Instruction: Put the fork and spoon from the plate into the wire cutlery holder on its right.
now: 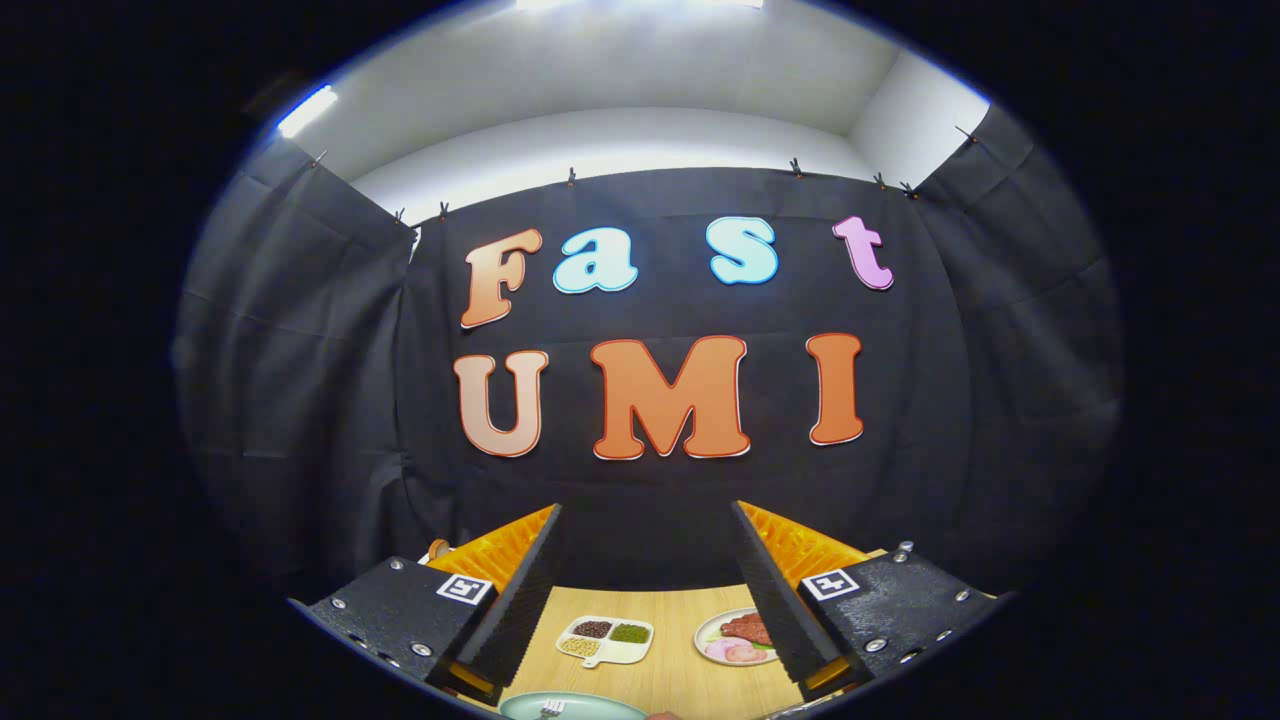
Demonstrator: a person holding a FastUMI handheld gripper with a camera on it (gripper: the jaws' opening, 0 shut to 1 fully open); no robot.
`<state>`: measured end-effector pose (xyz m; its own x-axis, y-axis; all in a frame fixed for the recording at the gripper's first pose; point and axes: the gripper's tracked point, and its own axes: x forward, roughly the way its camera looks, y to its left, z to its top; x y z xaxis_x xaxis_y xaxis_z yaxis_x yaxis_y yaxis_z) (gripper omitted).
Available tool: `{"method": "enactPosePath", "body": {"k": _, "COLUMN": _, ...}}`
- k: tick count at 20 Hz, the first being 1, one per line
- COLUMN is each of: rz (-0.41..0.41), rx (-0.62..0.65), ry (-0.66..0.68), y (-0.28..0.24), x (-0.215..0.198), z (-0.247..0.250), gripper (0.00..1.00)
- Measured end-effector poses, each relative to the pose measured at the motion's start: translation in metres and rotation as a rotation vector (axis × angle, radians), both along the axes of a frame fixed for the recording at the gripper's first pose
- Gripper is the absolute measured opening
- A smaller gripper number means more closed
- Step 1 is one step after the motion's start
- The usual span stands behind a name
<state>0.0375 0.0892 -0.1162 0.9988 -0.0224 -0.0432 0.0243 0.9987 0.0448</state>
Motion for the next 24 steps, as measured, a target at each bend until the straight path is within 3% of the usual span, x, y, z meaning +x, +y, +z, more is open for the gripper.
{"method": "enactPosePath", "body": {"k": 3, "rz": 0.021, "rx": -0.017, "ry": 0.057, "y": 0.027, "x": 0.001, "z": -0.023, "gripper": 0.97}}
{"method": "enactPosePath", "body": {"k": 9, "rz": 0.087, "rx": 0.000, "ry": 0.372, "y": 0.077, "x": -0.004, "z": -0.112, "gripper": 0.97}}
{"method": "enactPosePath", "body": {"k": 17, "rz": 0.184, "rx": -0.009, "ry": 0.766, "y": 0.108, "x": -0.044, "z": -0.213, "gripper": 0.95}}
{"method": "enactPosePath", "body": {"k": 24, "rz": 0.197, "rx": 0.011, "ry": 1.125, "y": 0.118, "x": -0.091, "z": -0.301, "gripper": 0.94}}
